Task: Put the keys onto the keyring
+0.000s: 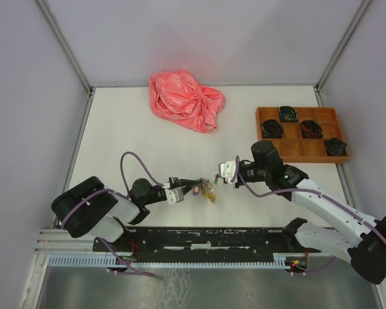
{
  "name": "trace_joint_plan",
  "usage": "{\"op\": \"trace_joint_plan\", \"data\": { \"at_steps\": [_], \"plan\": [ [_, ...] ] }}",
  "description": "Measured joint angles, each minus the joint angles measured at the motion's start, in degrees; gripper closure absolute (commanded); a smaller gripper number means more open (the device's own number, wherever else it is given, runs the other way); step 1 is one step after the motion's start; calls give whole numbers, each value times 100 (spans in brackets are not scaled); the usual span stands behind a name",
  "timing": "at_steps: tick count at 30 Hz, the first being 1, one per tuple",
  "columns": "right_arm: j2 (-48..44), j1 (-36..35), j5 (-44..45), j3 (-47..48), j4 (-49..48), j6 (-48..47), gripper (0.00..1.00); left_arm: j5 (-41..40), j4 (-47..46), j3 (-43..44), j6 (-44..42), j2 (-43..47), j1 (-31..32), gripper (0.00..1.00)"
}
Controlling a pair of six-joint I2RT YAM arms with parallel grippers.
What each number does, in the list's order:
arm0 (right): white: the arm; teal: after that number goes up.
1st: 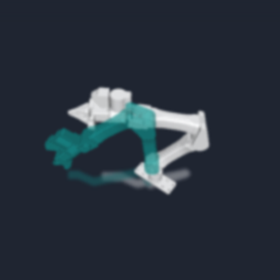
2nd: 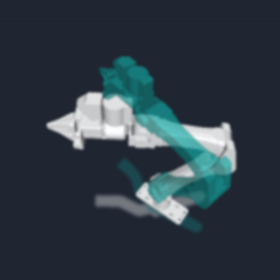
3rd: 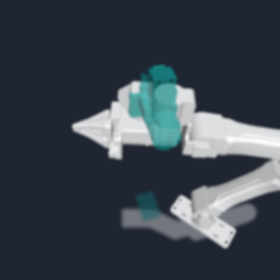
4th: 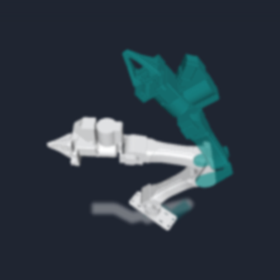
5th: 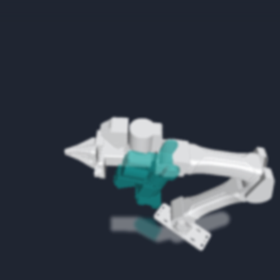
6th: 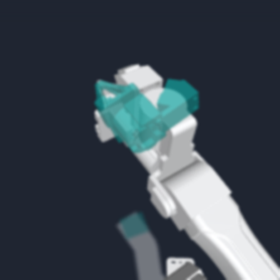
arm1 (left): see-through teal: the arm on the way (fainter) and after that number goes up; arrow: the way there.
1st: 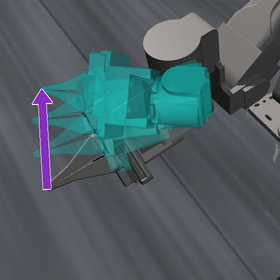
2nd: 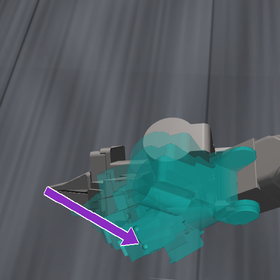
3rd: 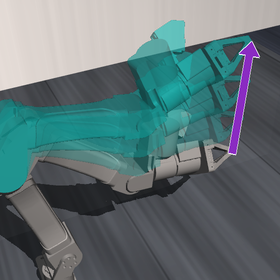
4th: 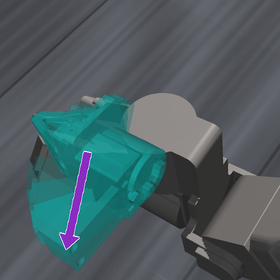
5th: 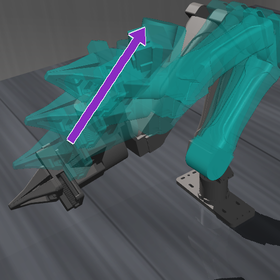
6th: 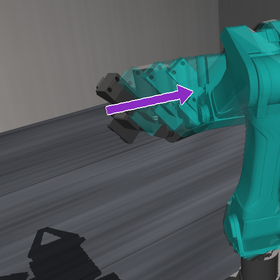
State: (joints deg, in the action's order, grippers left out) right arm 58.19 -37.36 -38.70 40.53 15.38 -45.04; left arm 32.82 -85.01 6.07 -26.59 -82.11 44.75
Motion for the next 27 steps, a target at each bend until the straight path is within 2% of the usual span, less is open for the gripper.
{"op": "trace_joint_plan", "data": {
  "at_steps": [6,12,21,27],
  "plan": [
    [221,-236,249,-334,-597,-33,99,-125,-173,-4,721,-793,0,97],
    [516,-328,334,-697,-1038,-22,99,-144,-269,-9,944,-1224,0,97],
    [1106,-461,341,-763,-1617,79,99,-170,-258,-9,957,-1397,0,97],
    [1191,-581,396,-767,-1676,188,99,-168,-258,-7,955,-1397,0,97]
  ]
}}
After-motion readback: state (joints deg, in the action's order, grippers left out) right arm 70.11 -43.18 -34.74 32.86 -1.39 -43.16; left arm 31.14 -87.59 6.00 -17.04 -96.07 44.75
